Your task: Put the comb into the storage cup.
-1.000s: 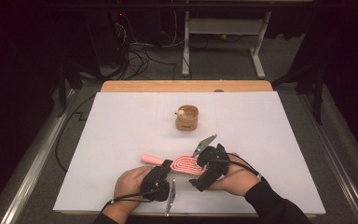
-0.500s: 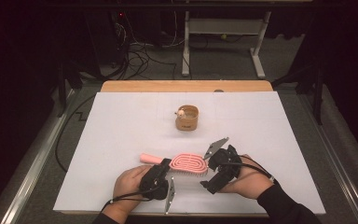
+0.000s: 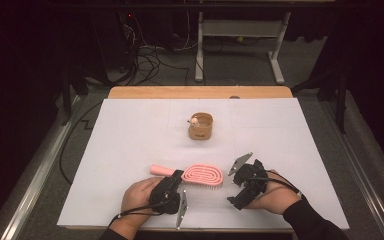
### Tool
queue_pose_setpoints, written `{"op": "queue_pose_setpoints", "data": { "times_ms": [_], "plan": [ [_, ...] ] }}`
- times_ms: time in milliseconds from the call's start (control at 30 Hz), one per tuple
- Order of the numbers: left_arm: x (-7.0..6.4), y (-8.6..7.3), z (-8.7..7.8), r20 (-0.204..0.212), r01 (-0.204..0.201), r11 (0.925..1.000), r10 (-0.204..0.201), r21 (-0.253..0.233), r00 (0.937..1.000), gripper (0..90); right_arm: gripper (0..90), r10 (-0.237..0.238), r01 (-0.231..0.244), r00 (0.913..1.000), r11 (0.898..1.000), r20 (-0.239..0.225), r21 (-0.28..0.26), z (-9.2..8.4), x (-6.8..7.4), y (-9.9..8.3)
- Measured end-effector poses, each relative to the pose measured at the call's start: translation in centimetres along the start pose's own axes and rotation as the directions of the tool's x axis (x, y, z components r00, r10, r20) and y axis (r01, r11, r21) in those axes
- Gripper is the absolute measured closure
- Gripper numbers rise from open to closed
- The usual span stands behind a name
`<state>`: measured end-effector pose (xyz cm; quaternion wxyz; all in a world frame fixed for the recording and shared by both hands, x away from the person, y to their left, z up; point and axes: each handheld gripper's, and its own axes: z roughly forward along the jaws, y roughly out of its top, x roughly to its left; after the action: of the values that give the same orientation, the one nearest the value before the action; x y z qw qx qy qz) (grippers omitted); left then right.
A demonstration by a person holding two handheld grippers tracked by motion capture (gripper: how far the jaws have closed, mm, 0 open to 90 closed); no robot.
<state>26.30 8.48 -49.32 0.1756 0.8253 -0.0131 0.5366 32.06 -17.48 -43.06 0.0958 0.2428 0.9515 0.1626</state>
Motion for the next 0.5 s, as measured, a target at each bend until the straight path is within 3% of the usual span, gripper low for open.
{"op": "queue_pose_setpoints", "data": {
  "times_ms": [300, 500],
  "plan": [
    [0.0, 0.0, 0.0, -0.004, 0.0, 1.0, 0.0, -0.007, 1.0, 79.4, 0.1, 0.013, -0.013, 0.9999, 1.0, -0.006, 0.011, 0.5, -0.7, -1.3],
    [0.1, -0.1, -0.1, 0.001, 0.013, 0.9999, -0.013, -0.007, 0.9999, 79.3, 0.1, 0.034, -0.033, 0.9994, 0.999, 0.007, -0.035, 0.5, -0.8, -1.8]
  ]
}}
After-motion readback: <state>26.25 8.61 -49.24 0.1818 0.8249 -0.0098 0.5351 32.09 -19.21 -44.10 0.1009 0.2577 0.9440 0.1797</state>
